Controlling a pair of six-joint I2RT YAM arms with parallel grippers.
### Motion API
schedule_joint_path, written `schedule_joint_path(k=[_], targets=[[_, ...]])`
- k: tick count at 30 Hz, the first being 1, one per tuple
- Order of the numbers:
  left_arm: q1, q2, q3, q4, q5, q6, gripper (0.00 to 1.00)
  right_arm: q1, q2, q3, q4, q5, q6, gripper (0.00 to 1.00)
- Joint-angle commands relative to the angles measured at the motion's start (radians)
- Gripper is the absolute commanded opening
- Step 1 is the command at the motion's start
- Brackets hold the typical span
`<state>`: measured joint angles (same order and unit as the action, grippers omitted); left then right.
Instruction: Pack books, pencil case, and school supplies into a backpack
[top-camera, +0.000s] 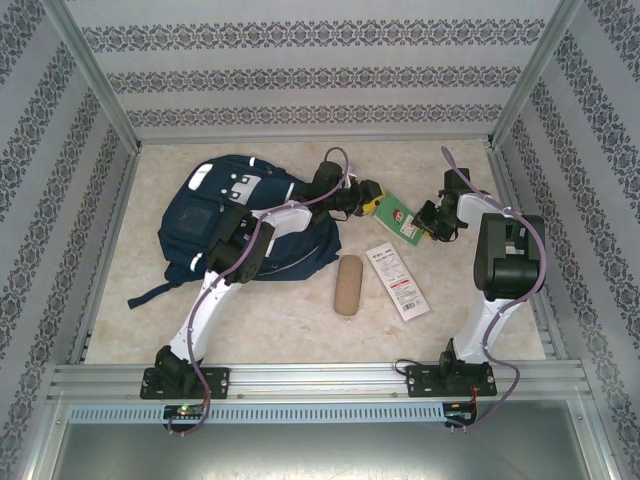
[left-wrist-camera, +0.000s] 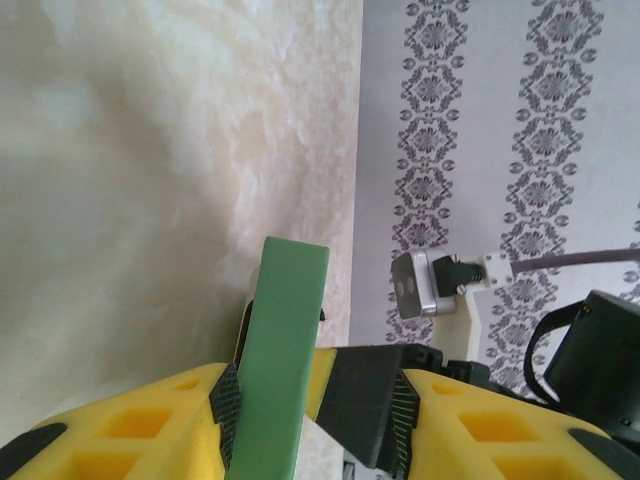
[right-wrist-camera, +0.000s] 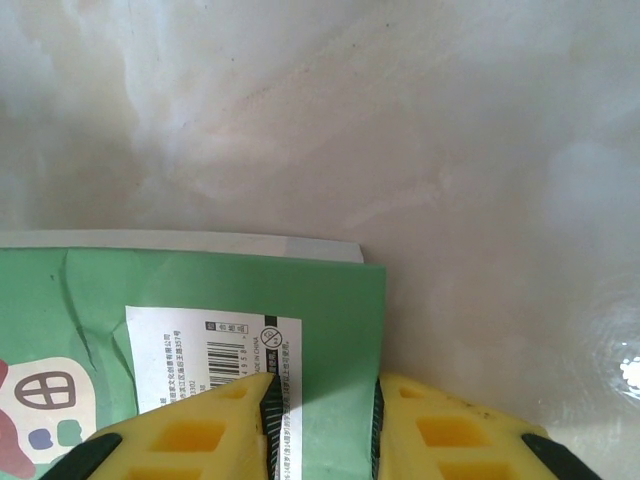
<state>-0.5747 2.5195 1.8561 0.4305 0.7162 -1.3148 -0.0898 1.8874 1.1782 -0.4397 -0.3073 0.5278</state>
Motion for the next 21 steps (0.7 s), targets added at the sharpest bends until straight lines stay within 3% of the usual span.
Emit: schedule_joint_path(k=[1, 9, 11, 17, 21], targets=[[-0.100, -0.010, -0.013, 0.150, 0.018, -0.164, 0.47, 0.036, 0.010, 0.023, 0.049, -0.111, 0.009, 0.30], [-0.105, 0.017, 0.001, 0.144, 0.011, -0.393, 0.47, 0.037, 0.013, 0.024, 0.054, -0.108, 0.014, 0.30], [-0.103, 0.017, 0.003, 0.151, 0.023, -0.398, 0.46, 0.037, 0.015, 0.024, 0.054, -0.108, 0.014, 0.30], [-0.103, 0.004, 0.116, -0.183, 0.113, -0.182, 0.49, 0.037, 0.013, 0.023, 0.053, -0.102, 0.015, 0.30], [-0.105, 0.008, 0.241, -0.488, 0.140, 0.125, 0.56, 0.036, 0.016, 0.024, 0.053, -0.105, 0.014, 0.30]])
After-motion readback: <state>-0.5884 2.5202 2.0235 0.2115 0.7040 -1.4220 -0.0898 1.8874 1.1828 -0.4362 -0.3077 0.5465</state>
